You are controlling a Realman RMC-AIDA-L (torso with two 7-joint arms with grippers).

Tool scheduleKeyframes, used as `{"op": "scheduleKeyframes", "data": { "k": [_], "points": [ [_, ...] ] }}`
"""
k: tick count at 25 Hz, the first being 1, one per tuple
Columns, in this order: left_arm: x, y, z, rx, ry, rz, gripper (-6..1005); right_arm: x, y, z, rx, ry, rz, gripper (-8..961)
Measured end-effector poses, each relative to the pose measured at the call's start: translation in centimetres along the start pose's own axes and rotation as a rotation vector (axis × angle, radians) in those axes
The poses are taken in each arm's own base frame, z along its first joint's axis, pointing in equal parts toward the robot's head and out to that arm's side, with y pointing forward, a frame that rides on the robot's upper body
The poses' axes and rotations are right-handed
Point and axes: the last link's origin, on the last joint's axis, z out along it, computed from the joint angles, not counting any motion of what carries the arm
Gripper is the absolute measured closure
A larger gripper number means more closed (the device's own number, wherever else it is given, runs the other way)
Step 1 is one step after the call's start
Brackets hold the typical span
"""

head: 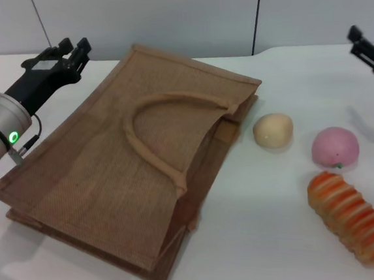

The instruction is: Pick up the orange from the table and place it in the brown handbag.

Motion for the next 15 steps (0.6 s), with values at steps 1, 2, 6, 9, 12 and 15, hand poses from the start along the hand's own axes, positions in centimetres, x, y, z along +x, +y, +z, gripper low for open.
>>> {"op": "scheduleKeyframes", "data": {
  "k": [1,2,6,9,12,15],
  "points": [
    [0.0,0.0,0.0,0.000,0.000,0.000,607,0.0,-0.2,-0.1,0.025,-0.009,0.009,56],
    [-0.1,-0.1,-0.1,0.020,0.014,0.025,607,0.0,-0.5,-0.3,0.054,-0.017,0.017,57],
    [-0.9,-0.3,-0.7,0.109,0.046,0.065,610,0.2,-1.3,-0.9,0.126,-0.030,0.035,57],
    [-1.0,-0.6,-0.9,0.144,0.056,0.081,611,0.2,-1.4,-1.4,0.141,-0.044,0.043,58],
    [-1.0,-1.1,-1.4,0.174,0.066,0.067,613,0.3,-1.7,-1.8,0.162,-0.053,0.054,58],
    [-1.1,-1.4,-1.7,0.192,0.071,0.058,615,0.5,-1.9,-2.2,0.177,-0.052,0.060,59]
  ]
}}
